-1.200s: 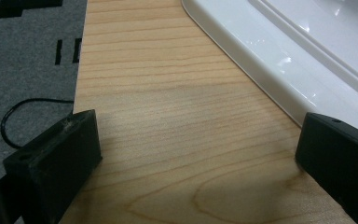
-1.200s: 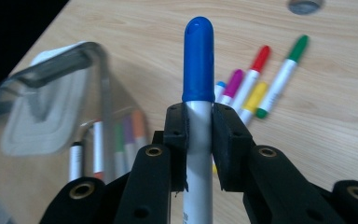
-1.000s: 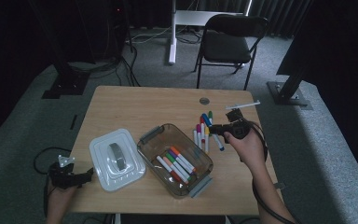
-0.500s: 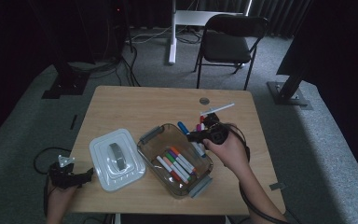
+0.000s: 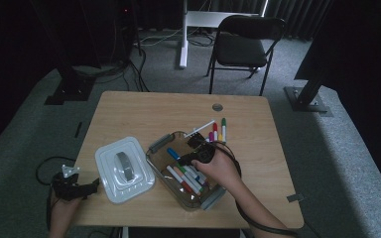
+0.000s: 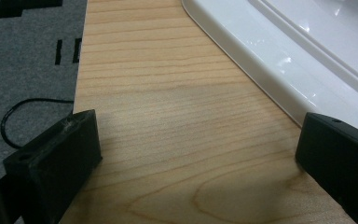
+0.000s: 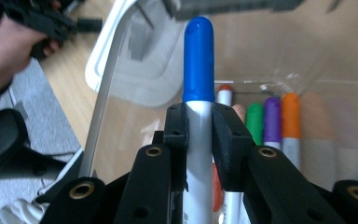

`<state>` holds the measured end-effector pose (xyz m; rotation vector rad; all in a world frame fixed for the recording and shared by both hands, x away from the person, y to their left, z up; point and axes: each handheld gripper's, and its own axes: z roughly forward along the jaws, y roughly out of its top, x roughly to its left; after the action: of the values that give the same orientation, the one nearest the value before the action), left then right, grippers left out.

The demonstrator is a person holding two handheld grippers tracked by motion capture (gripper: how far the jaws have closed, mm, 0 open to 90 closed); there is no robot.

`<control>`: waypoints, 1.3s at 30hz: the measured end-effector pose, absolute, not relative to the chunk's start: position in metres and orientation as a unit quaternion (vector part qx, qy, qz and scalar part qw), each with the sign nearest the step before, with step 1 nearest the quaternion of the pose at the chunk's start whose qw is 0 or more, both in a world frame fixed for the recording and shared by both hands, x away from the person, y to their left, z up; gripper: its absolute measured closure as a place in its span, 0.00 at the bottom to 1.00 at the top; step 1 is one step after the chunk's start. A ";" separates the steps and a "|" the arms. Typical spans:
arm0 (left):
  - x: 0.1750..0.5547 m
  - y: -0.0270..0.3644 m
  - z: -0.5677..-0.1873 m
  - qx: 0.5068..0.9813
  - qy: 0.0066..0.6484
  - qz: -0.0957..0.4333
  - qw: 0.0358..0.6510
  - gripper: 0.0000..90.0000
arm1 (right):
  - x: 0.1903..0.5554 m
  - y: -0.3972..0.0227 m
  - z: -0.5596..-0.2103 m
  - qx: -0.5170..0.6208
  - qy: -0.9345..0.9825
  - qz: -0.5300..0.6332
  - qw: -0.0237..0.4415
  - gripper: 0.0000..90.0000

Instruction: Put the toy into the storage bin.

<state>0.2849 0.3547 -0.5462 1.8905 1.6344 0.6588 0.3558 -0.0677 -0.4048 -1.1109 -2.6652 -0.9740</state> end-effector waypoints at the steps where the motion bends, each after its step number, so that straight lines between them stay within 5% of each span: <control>1: 0.285 0.355 -0.546 0.703 0.608 0.245 0.275 0.00 | 0.356 -0.063 -0.408 -0.362 -0.876 -0.314 0.050 0.85; 39: 0.285 0.355 -0.546 0.704 0.608 0.245 0.275 0.00 | 0.372 -0.003 -0.481 -0.354 -0.918 -0.160 0.079 0.85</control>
<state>0.2849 0.3548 -0.5462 1.8913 1.6340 0.6573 0.3716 -0.0030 -0.4806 -1.0593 -2.7475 -0.4779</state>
